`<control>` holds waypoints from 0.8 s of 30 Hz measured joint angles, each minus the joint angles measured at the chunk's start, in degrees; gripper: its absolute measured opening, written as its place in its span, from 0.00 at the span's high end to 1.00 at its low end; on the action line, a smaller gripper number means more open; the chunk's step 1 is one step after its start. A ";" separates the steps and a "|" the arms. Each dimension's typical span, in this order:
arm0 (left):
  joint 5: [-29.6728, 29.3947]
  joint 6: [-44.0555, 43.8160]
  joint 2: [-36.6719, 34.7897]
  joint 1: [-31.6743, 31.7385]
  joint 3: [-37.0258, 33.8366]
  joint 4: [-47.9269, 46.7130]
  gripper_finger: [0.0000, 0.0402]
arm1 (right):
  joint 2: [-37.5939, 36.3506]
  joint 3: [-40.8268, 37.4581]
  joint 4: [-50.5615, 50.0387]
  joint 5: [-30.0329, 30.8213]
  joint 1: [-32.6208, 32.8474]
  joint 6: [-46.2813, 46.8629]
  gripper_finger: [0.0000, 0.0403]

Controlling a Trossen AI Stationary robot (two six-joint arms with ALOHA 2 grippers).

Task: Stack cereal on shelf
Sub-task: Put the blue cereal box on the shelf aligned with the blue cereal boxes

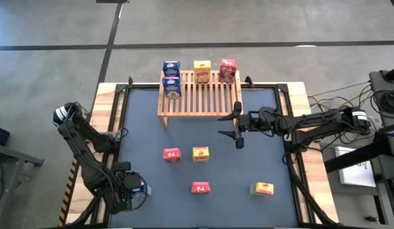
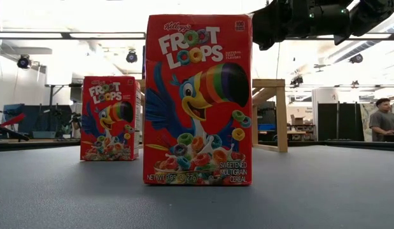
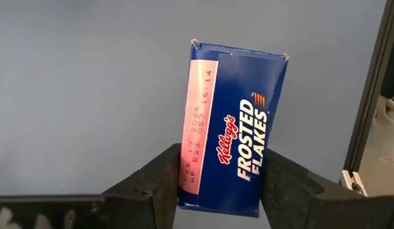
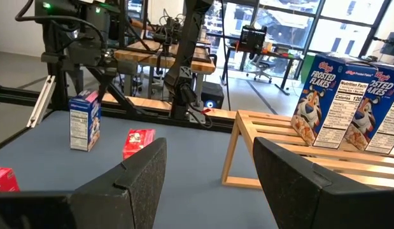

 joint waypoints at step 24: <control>-36.07 29.54 -7.97 13.83 8.35 -9.94 0.60 | 0.00 0.00 0.65 0.02 0.00 0.00 0.44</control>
